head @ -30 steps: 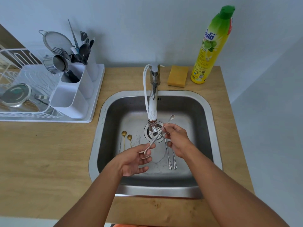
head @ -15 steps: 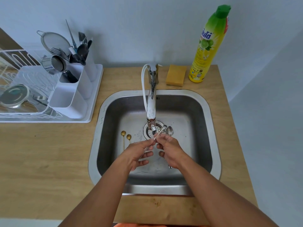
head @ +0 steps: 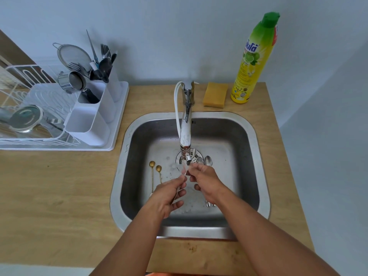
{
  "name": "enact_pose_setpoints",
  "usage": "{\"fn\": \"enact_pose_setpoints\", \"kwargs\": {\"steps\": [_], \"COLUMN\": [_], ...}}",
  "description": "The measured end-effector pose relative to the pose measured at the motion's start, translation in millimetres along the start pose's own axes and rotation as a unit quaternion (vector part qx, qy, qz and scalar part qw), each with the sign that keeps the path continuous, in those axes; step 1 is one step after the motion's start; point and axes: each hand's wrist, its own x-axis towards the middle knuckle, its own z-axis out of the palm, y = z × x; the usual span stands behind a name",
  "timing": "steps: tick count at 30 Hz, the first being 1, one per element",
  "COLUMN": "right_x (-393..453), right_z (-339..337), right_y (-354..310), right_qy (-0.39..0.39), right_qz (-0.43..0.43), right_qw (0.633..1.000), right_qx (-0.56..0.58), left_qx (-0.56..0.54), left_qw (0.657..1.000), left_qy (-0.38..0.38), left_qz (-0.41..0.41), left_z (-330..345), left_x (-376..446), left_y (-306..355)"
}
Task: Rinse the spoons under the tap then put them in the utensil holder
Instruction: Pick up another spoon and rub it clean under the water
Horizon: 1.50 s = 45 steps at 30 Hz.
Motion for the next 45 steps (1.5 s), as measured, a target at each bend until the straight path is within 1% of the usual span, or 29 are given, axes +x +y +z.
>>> {"fn": "enact_pose_setpoints", "kwargs": {"steps": [3,6,9,13,18,20,26,29,34,38,45], "right_x": [0,6,12,14,4,-1,-13,-12,-7,0,1], "right_z": [0,-3,-9,-9,2,3,6,5,6,2,-9], "right_y": [-3,-15,-29,-30,-12,-3,16,14,8,1,3], "right_qy": [0.033,0.064,0.089,0.099,0.078,0.072,0.062,0.069,0.084,0.1,0.095], "right_qz": [-0.026,-0.038,-0.033,-0.043,-0.042,-0.041,-0.031,-0.03,-0.02,-0.009,-0.01], "right_qw": [0.998,0.996,0.994,0.99,0.991,0.99,0.994,0.995,0.994,0.992,0.992], "right_qx": [-0.042,-0.054,-0.063,-0.095,-0.103,-0.114,-0.084,-0.065,-0.072,-0.073,-0.082], "left_qx": [0.024,0.06,0.108,0.123,0.153,0.15,0.129,0.131,0.15,0.19,0.208], "left_qw": [0.997,0.991,0.984,0.976,0.971,0.971,0.975,0.976,0.972,0.962,0.955], "left_qy": [0.038,0.045,0.045,0.066,0.085,0.088,0.088,0.081,0.075,0.07,0.082], "left_qz": [0.055,0.107,0.132,0.165,0.165,0.162,0.157,0.156,0.167,0.183,0.196], "left_z": [10,18,19,19,23,24,18,16,14,14,23], "left_x": [0,-1,-4,-6,-11,-12,-8,-6,-8,-9,-7], "left_y": [1,-6,-18,-24,-30,-33,-29,-27,-24,-29,-29]}}
